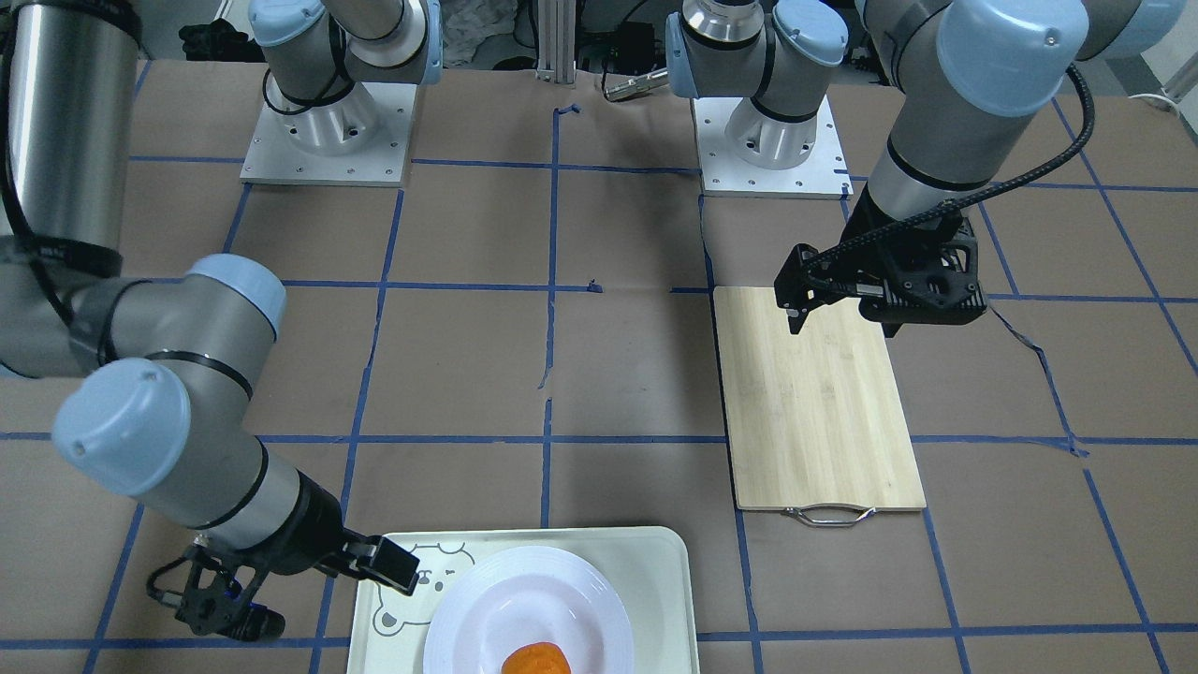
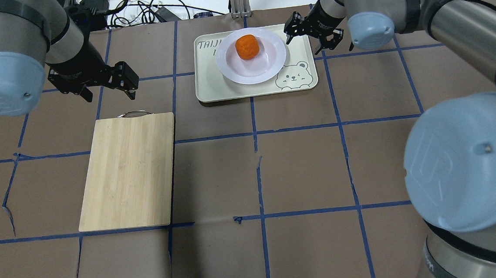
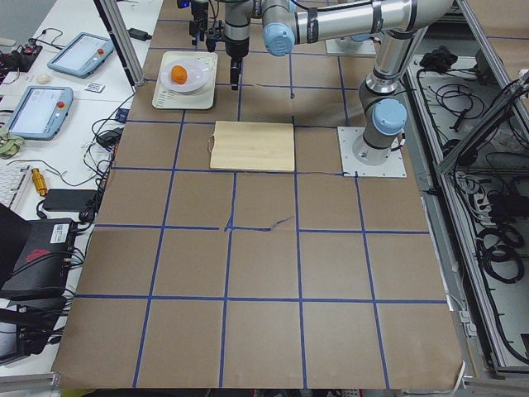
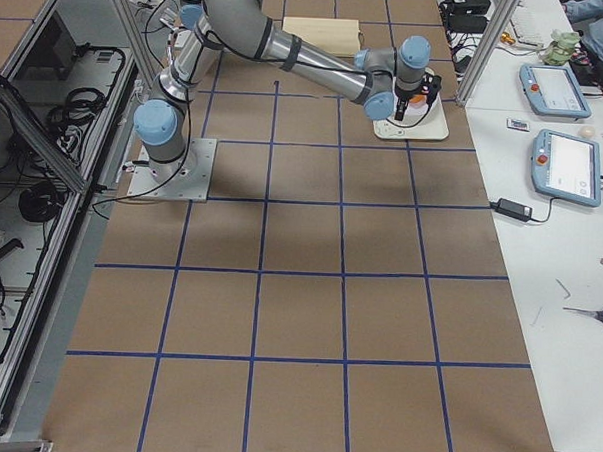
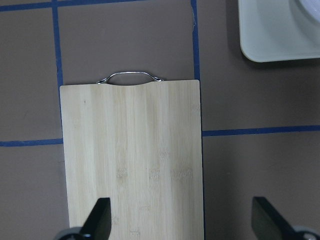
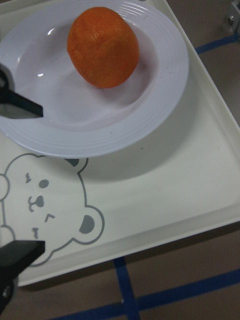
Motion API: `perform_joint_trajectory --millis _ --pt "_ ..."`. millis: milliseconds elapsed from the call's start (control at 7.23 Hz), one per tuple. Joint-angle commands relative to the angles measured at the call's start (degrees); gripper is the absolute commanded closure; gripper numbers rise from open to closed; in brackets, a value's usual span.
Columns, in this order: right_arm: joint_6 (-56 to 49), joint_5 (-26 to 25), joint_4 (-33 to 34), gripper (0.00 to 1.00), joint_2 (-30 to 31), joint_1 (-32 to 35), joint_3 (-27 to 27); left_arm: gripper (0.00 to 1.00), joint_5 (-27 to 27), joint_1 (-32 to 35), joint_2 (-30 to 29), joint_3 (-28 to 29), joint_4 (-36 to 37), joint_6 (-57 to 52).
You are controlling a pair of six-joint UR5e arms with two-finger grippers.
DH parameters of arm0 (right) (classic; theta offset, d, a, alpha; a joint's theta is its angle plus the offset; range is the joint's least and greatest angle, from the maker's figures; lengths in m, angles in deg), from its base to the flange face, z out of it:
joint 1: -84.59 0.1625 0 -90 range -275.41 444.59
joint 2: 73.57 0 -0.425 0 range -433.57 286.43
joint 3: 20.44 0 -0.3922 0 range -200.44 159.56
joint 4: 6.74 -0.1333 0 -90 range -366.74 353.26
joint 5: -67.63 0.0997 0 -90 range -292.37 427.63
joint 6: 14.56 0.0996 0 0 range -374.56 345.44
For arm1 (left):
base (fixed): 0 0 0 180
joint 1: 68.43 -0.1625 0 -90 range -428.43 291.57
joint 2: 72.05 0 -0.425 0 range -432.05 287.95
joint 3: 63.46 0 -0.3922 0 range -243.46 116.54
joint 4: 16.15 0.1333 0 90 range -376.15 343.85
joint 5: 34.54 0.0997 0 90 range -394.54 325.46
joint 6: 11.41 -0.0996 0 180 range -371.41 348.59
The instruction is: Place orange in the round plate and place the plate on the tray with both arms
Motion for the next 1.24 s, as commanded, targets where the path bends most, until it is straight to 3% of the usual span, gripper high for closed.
perform_joint_trajectory --millis 0,138,277,553,1106 --pt "-3.1 -4.6 -16.3 0.00 13.9 0.3 0.2 0.00 0.0 0.0 -0.1 0.0 0.1 0.0" --pt "-5.9 -8.0 -24.9 0.00 19.5 0.4 0.4 0.00 0.0 -0.1 -0.1 0.0 0.1 0.0" --pt "-12.8 -14.5 -29.5 0.00 22.5 1.8 0.1 0.00 0.0 0.0 -0.2 0.0 0.0 0.0" --pt "-12.5 -14.9 -31.3 0.00 25.6 2.2 -0.8 0.00 0.0 -0.1 -0.2 0.0 0.1 0.0" --pt "-13.4 -17.3 -30.7 0.00 26.1 2.4 -2.4 0.00 0.0 0.0 -0.6 0.0 0.1 0.0"
